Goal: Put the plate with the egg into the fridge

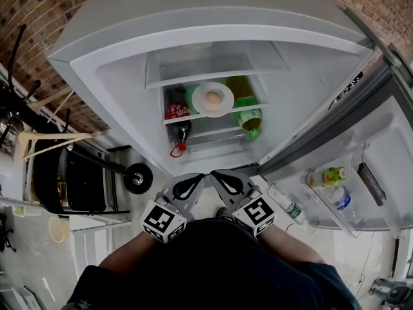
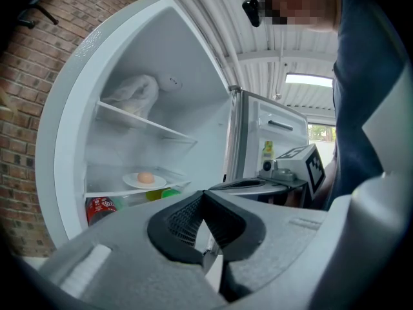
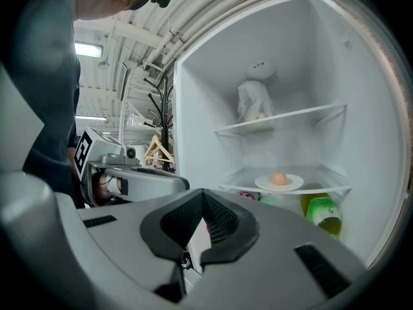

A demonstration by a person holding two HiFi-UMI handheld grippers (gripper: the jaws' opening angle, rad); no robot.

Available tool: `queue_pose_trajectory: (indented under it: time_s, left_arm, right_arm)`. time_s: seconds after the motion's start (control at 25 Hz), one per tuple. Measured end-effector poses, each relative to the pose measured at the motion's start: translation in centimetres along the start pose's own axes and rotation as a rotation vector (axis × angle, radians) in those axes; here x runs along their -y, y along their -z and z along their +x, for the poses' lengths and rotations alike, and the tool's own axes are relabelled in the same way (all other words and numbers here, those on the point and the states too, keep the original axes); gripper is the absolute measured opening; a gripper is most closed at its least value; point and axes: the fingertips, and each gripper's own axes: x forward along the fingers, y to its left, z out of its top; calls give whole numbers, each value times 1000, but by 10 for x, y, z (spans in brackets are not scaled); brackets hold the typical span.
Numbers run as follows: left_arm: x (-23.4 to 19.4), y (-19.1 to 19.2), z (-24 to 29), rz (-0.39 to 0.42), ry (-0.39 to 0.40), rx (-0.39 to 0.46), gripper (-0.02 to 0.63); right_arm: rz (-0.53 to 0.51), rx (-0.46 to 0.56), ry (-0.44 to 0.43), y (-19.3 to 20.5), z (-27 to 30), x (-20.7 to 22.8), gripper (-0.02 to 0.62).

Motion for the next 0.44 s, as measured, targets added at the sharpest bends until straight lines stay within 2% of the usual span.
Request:
queue_pose_trajectory:
  time_s: [0.44]
  left_arm:
    - [2, -3, -2, 4, -1, 8, 5]
  right_arm:
    - [9, -1, -6, -1, 3, -3, 9]
